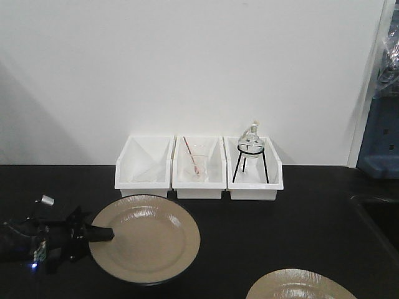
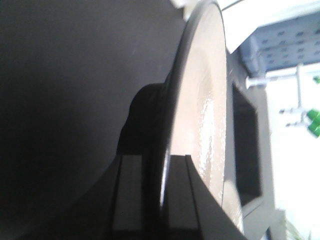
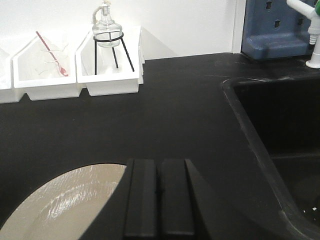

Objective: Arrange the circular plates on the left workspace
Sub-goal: 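Carry the plate toward the center and lower it onto the counter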

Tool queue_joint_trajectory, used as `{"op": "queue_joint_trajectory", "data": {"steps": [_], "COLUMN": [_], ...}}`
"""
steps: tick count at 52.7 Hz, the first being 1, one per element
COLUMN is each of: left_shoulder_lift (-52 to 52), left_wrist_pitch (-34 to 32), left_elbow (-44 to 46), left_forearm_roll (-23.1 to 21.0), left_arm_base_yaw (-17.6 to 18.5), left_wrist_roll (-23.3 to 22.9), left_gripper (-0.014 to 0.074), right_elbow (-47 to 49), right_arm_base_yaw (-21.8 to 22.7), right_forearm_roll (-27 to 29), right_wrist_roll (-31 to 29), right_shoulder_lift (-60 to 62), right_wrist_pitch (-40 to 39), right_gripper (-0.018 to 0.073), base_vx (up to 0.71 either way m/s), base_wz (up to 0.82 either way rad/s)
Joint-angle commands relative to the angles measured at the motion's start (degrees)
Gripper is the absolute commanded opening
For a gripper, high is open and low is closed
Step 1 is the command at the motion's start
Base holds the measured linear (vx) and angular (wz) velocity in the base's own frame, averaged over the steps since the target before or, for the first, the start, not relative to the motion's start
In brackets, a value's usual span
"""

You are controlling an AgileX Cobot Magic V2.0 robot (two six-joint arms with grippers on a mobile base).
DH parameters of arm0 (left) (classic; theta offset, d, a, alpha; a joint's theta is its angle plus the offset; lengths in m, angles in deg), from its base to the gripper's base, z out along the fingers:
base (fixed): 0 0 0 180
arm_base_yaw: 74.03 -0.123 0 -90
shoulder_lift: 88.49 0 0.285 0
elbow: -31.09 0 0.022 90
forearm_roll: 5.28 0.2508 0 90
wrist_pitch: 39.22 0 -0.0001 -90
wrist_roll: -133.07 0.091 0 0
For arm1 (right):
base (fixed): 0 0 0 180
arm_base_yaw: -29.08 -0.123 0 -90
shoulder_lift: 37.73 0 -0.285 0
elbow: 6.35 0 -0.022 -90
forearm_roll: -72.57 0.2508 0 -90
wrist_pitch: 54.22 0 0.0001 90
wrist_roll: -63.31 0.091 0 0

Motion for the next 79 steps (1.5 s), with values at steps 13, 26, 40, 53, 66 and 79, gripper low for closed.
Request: {"op": "queue_joint_trajectory", "data": {"steps": [13,26,40,53,66,79], "left_shoulder_lift": [-4.5,-8.3,-8.8,-8.8,-10.4,-10.8], "left_wrist_pitch": [2.5,0.4,-6.0,-7.4,-7.0,-8.0], "left_elbow": [12.7,17.2,17.8,17.8,17.8,17.8], "left_forearm_roll": [-5.9,-5.6,-1.1,-0.5,-0.7,-0.6], "left_arm_base_yaw": [5.5,8.5,10.6,10.9,11.4,11.9], "left_wrist_roll": [-8.5,-11.0,-15.1,-15.7,-18.3,-18.2], "left_gripper": [0.0001,0.0001,0.0001,0.0001,0.0001,0.0018], "right_elbow": [2.2,2.2,2.2,2.2,2.2,2.2], "right_arm_base_yaw": [0.1,0.1,0.1,0.1,0.1,0.1], "right_forearm_roll": [-0.6,-0.6,-0.6,-0.6,-0.6,-0.6], "right_wrist_roll": [-0.6,-0.6,-0.6,-0.6,-0.6,-0.6], "right_shoulder_lift": [-0.2,-0.2,-0.2,-0.2,-0.2,-0.2], "right_wrist_pitch": [-4.5,-4.5,-4.5,-4.5,-4.5,-4.5], "right_gripper": [0.0001,0.0001,0.0001,0.0001,0.0001,0.0001], "base_vx": [0.00,0.00,0.00,0.00,0.00,0.00], "base_wz": [0.00,0.00,0.00,0.00,0.00,0.00]}}
